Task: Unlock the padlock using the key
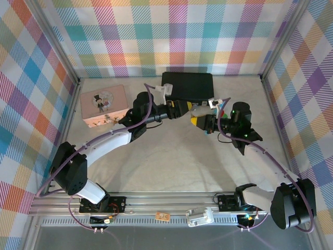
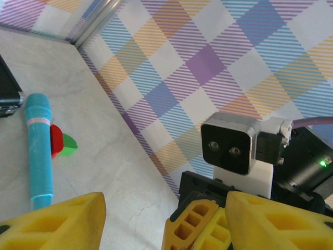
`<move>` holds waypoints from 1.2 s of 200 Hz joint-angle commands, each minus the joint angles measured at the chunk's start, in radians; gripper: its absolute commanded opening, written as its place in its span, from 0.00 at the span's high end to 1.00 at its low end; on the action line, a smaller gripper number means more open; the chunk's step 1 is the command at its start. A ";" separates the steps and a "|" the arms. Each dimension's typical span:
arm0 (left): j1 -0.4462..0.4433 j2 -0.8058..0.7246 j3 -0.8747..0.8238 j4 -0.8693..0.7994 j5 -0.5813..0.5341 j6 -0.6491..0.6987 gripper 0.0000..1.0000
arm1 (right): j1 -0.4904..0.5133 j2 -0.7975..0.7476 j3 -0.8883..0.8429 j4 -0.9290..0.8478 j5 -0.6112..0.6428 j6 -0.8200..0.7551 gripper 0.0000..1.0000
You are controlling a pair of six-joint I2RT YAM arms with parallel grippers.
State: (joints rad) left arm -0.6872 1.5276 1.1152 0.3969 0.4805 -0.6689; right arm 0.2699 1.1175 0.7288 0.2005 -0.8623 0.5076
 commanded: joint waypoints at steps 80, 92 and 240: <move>-0.043 0.037 0.015 0.008 0.042 0.003 0.67 | 0.006 0.041 0.040 0.000 0.030 0.011 1.00; -0.044 0.039 0.017 0.006 0.045 0.004 0.73 | 0.005 0.045 0.041 -0.001 0.034 0.012 1.00; -0.044 0.046 0.012 0.045 0.026 -0.015 1.00 | -0.038 0.017 -0.054 0.239 -0.027 0.180 0.61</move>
State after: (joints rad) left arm -0.7261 1.5654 1.1152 0.3958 0.4889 -0.6697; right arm 0.2352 1.1244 0.6914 0.3202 -0.8474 0.6308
